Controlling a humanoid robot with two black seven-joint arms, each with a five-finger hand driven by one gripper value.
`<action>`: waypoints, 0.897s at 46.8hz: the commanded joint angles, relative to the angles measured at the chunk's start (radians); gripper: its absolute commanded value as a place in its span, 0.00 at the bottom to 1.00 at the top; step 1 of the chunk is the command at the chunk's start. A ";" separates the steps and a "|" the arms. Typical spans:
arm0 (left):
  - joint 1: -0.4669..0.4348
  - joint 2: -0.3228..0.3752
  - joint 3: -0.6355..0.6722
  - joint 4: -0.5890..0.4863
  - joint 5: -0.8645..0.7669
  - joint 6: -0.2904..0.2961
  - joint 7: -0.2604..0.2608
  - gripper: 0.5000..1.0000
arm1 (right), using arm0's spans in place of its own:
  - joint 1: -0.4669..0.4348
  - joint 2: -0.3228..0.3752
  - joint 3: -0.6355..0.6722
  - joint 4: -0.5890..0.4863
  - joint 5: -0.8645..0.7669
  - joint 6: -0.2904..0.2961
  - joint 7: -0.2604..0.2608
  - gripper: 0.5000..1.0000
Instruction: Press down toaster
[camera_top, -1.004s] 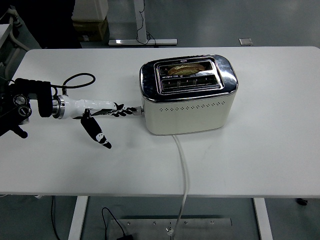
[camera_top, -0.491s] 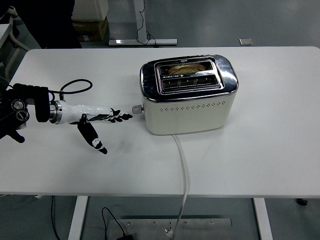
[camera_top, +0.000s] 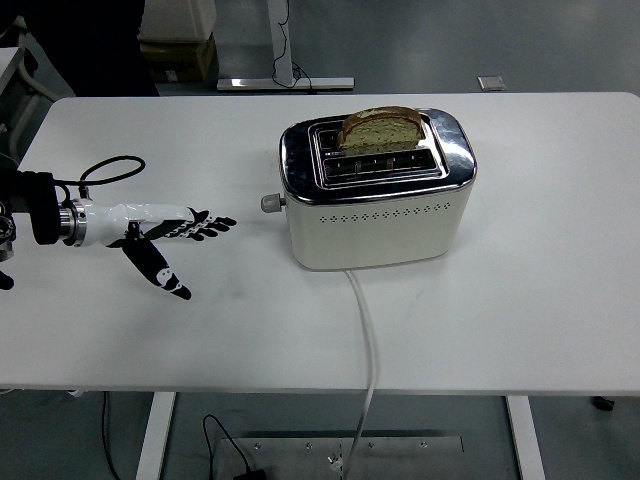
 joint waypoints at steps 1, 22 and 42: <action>-0.023 0.005 -0.036 0.021 -0.103 0.000 0.000 1.00 | 0.000 0.000 0.000 0.000 0.000 0.000 0.000 1.00; -0.113 -0.026 -0.130 0.263 -0.592 0.000 -0.014 1.00 | 0.000 0.000 -0.001 0.000 -0.002 0.000 0.000 1.00; -0.069 -0.185 -0.139 0.507 -0.951 0.049 -0.097 1.00 | 0.002 0.000 0.000 0.001 0.000 0.000 0.000 1.00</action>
